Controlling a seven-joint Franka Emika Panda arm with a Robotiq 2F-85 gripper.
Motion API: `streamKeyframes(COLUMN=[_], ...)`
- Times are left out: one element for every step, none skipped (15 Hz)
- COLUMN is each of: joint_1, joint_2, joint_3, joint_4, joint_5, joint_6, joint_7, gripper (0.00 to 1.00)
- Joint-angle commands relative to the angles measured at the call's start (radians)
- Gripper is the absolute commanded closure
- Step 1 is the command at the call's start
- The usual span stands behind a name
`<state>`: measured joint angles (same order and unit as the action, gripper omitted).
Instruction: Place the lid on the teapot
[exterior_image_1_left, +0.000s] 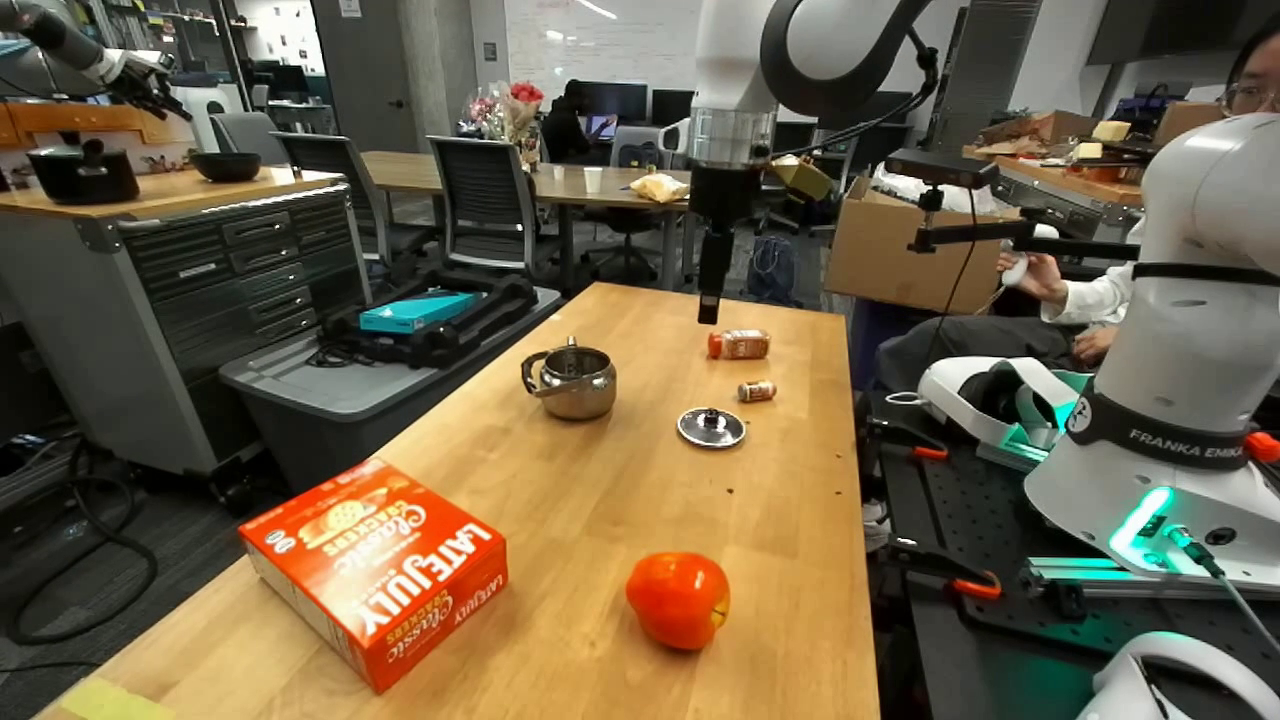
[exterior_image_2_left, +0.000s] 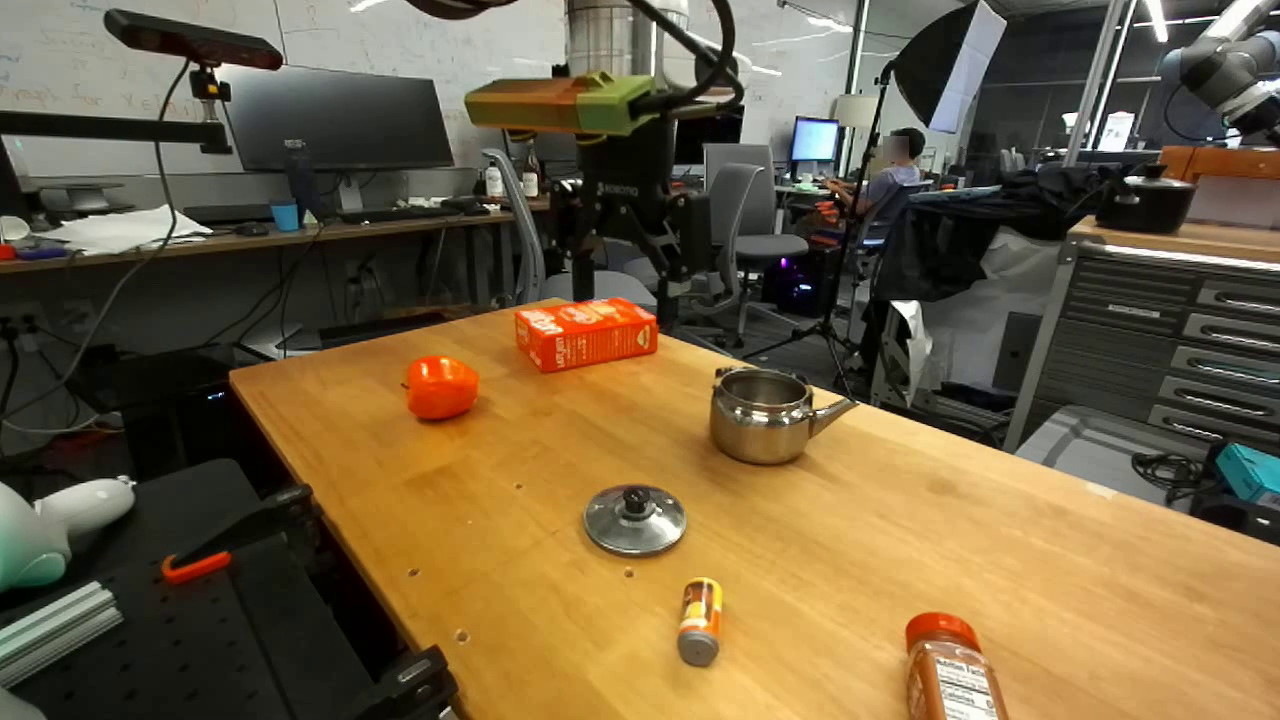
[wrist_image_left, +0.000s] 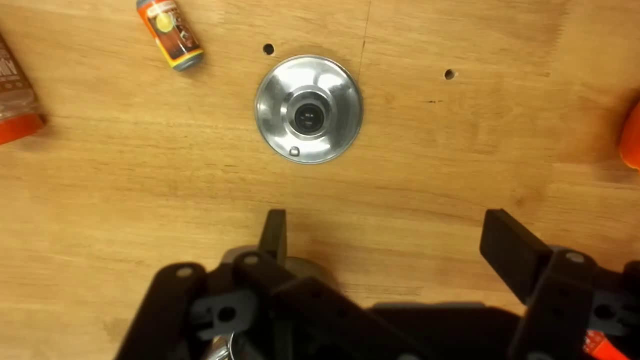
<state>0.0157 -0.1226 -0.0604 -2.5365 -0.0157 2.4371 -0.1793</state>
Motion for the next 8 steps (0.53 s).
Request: streamKeyframes(joint_1=[-0.012, -0.014, -0.016, -0.018, -0.019, -0.021, -0.022, -0.023], joint_2=[0.034, 0.04, 0.047, 0.052, 0.058, 0.065, 0.071, 0.08], joint_3=[0.001, 0.003, 0.004, 0.005, 0.005, 0.005, 0.005, 0.006], joint_4=[-0.004, -0.009, -0.015, -0.025, -0.032, -0.04, -0.049, -0.058], joint_5=[0.027, 0.02, 0.015, 0.006, 0.006, 0.001, -0.003, -0.007], joint_6=[0.046, 0.056, 0.071, 0.092, 0.11, 0.127, 0.143, 0.158], joint_7=[-0.026, -0.024, -0.019, -0.012, -0.011, -0.008, -0.006, -0.003], gripper=[0.0, 0.0, 0.0, 0.0, 0.0, 0.0, 0.0, 0.0])
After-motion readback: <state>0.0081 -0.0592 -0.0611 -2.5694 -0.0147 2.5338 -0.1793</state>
